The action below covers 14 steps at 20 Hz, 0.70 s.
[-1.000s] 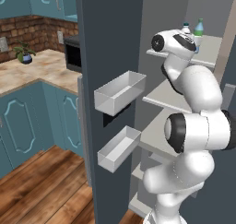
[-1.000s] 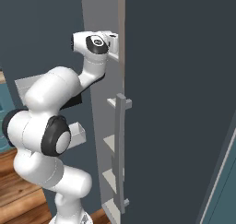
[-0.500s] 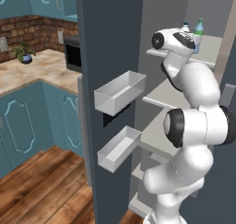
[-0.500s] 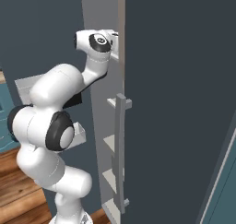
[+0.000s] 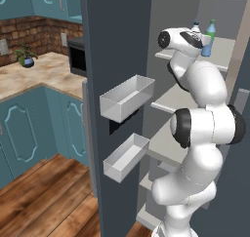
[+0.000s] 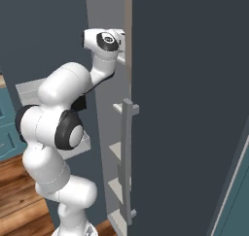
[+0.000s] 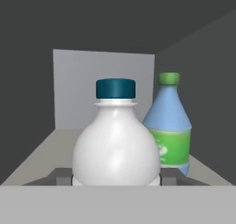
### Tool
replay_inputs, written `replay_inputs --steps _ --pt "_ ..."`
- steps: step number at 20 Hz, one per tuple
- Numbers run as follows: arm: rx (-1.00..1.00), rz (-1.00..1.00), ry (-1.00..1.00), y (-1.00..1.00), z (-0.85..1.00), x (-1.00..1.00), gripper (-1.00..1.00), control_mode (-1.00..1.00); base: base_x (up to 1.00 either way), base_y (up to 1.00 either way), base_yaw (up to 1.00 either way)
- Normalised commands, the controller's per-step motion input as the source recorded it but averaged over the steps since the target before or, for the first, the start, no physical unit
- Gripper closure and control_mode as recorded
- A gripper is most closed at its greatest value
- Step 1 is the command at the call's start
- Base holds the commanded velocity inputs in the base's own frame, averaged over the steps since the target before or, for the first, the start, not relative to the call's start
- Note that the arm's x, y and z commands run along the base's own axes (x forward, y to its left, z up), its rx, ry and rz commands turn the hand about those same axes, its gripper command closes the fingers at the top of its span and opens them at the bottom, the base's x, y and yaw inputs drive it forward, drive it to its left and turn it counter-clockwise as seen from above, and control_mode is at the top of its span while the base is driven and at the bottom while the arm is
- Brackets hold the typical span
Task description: Take the bottled waters from the counter and place them in the freezer to freeze. Close the freezer door after placing the bottles.
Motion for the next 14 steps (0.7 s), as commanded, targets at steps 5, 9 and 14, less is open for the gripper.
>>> replay_inputs --steps 5,9,14 --pt "0.01 0.00 0.00 0.00 -0.01 0.00 -1.00 -1.00 0.00 0.00 0.00" --pt "0.00 0.00 0.00 0.00 0.00 0.00 -1.00 -1.00 0.00 0.00 0.00" --pt "0.00 0.00 0.00 0.00 0.00 -0.01 -1.00 -1.00 0.00 0.00 0.00"
